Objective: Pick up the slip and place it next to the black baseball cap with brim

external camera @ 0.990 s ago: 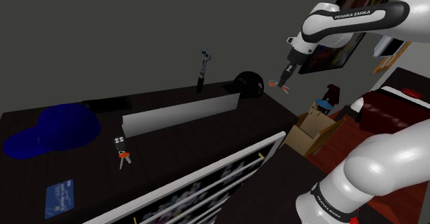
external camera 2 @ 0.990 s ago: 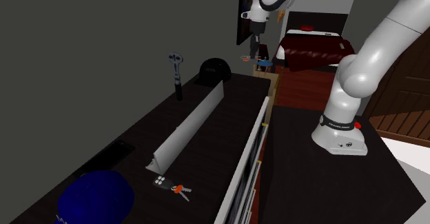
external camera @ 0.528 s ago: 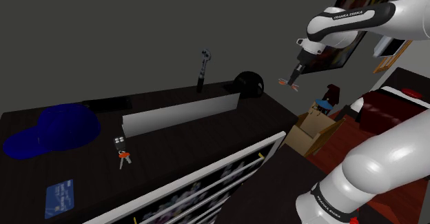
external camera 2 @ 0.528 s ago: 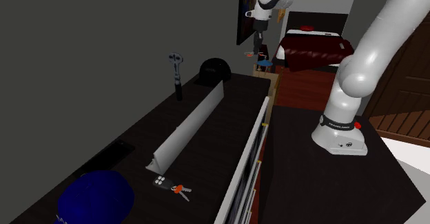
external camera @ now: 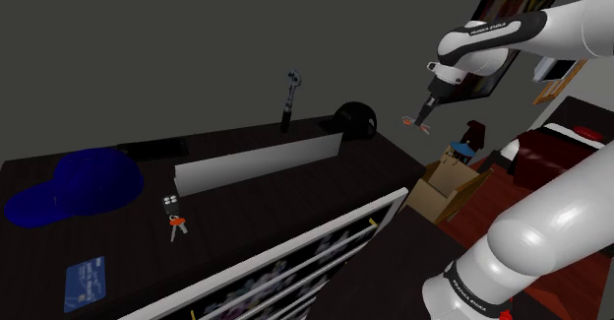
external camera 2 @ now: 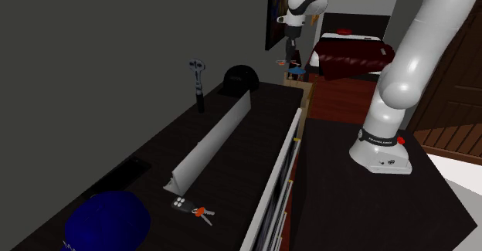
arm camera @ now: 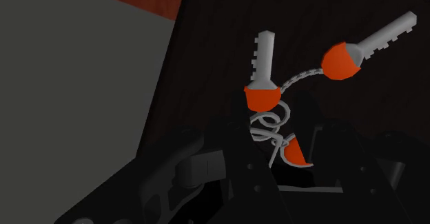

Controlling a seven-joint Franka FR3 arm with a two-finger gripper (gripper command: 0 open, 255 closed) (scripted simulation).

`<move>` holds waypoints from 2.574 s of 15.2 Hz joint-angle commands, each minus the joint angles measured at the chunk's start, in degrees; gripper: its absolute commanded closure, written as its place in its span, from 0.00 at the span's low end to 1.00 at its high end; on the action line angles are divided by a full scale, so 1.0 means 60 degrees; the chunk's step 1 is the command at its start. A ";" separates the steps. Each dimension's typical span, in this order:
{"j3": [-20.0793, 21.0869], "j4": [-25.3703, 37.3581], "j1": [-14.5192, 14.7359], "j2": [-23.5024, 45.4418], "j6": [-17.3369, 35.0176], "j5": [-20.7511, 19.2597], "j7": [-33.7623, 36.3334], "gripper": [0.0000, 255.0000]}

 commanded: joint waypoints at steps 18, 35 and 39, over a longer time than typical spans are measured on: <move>-0.0159 -0.1246 0.0037 0.1361 0.2420 0.0881 -0.0789 1.00; -0.0070 -0.1583 -0.0004 0.2376 0.3595 0.1764 -0.1485 1.00; -0.0070 -0.1583 -0.0003 0.2375 0.3594 0.1763 -0.1484 0.00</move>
